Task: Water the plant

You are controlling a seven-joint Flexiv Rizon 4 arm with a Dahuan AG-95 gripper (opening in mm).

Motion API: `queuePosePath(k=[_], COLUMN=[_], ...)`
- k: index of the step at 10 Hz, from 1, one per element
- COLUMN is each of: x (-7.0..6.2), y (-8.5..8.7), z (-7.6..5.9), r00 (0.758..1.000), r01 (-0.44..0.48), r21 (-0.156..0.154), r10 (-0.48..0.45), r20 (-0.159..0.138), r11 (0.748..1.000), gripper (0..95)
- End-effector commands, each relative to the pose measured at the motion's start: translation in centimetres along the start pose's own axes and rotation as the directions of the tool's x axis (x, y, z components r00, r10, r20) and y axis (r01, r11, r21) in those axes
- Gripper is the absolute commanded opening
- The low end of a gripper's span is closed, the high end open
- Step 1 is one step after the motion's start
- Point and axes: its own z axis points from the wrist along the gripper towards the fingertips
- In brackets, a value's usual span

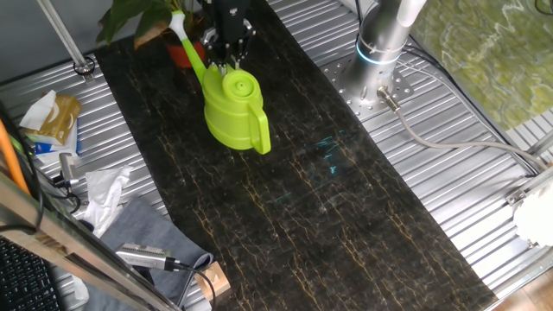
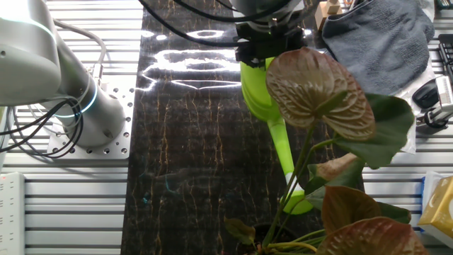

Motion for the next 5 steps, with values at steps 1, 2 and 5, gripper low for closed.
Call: queuePosePath(k=[1, 2, 5], x=[0.31, 0.43, 0.89], y=[-0.19, -0.26, -0.53], z=[-0.13, -0.17, -0.3], r00=[1.0, 1.0, 1.0], r01=[0.003, 0.005, 0.016], r21=[-0.001, 0.0, 0.001], r10=[-0.003, -0.005, -0.016], r20=[0.008, 0.011, 0.021], r11=[1.0, 1.0, 1.0], gripper=[0.0, 0.0, 0.0])
